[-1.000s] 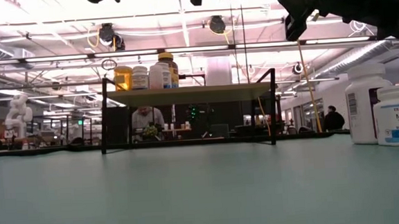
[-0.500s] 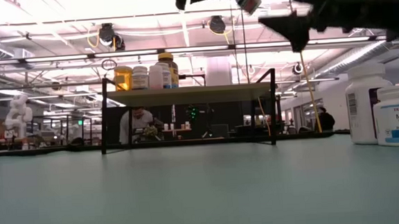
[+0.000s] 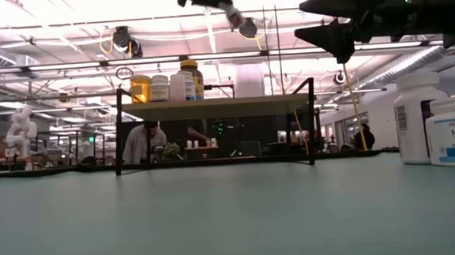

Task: Pick and place medicine bottles onto shelf by color
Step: Put the small white pill bottle on the shelf

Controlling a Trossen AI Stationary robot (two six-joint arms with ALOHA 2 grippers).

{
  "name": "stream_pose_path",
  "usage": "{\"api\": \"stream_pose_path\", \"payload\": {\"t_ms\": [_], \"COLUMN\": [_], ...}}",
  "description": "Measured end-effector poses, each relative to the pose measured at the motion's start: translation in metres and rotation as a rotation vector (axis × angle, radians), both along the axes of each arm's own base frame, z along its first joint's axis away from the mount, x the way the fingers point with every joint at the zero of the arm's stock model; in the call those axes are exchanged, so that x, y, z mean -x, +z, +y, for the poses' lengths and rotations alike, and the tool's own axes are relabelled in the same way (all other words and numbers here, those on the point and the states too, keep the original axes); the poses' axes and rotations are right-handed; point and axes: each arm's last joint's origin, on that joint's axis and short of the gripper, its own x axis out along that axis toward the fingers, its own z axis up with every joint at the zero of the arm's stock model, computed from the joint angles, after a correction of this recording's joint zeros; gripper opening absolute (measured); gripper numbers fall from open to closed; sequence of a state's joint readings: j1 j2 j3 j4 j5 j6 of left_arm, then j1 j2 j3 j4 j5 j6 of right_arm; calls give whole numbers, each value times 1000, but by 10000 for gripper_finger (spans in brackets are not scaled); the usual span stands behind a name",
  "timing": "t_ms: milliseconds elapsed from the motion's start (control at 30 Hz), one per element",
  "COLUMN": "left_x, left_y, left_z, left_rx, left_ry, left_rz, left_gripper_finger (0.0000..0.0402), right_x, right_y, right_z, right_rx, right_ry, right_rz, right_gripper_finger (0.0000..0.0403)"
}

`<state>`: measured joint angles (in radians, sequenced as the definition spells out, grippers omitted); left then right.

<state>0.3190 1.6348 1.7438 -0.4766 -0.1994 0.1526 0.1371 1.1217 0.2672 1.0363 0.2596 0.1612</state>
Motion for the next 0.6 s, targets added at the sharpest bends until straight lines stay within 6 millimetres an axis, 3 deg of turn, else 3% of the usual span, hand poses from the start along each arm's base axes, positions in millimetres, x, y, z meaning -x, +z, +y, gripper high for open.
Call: {"api": "stream_pose_path", "payload": {"t_ms": [133,233,600], "left_x": [1,-3,-32], "left_y": [-9,-18,-49], "left_z": [50,77,121], "left_rx": [90,162,235], "left_ry": [68,69,79], "left_rz": [38,68,335], "left_gripper_finger": [149,149,149], "right_x": [0,0,0], "right_y": [1,1,-4], "right_z": [0,0,0], "right_rx": [5,15,29], "right_ry": [-1,-2,-3], "right_rz": [-5,-5,41], "right_gripper_finger": [282,282,281]}}
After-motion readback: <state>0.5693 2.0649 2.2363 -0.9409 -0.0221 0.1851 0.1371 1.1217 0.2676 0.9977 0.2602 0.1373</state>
